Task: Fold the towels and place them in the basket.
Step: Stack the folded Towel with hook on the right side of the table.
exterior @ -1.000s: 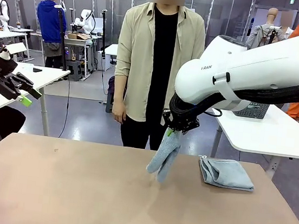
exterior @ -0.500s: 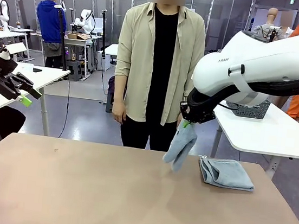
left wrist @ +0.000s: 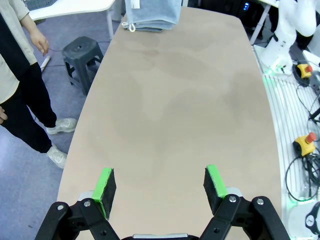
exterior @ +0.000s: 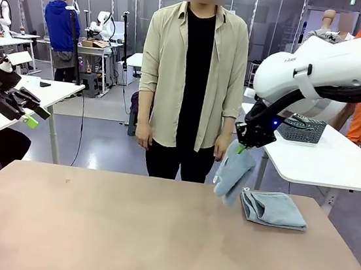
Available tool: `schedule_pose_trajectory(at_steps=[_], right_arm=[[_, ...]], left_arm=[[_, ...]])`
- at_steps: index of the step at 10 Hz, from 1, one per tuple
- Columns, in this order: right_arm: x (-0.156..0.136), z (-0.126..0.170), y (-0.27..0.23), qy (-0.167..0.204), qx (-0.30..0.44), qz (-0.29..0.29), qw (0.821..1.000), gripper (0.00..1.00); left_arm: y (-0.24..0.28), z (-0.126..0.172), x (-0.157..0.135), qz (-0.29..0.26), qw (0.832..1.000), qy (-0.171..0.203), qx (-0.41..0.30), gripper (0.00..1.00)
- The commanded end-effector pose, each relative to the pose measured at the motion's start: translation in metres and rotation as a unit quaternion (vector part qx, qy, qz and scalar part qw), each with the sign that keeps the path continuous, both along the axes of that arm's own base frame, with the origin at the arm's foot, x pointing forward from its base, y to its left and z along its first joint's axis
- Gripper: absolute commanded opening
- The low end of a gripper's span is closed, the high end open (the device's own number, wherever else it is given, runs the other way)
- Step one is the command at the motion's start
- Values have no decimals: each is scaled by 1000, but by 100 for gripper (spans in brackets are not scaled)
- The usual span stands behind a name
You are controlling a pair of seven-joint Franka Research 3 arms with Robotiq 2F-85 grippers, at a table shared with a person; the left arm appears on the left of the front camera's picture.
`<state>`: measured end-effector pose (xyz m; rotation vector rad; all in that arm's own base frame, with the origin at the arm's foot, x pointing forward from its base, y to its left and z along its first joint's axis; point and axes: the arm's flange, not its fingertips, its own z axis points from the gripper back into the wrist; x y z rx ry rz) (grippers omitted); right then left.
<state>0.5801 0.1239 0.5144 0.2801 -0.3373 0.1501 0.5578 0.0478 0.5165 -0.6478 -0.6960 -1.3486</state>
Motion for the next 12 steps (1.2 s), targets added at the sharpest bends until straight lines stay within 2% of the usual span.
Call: schedule_pose_trajectory(at_steps=[1,5,10,12], right_arm=[[14,0,-30,3,14,24,1000,5],[28,-18,-64,11,38,6,999,5],[49,-47,-96,10,48,29,998,5],[56,-58,-110,24,60,11,998,5]], left_arm=[[0,2,-1,2,1000,0,8,90],[0,2,-1,2,1000,0,8,90],[0,2,-1,2,1000,0,8,90],[0,2,-1,2,1000,0,8,90]])
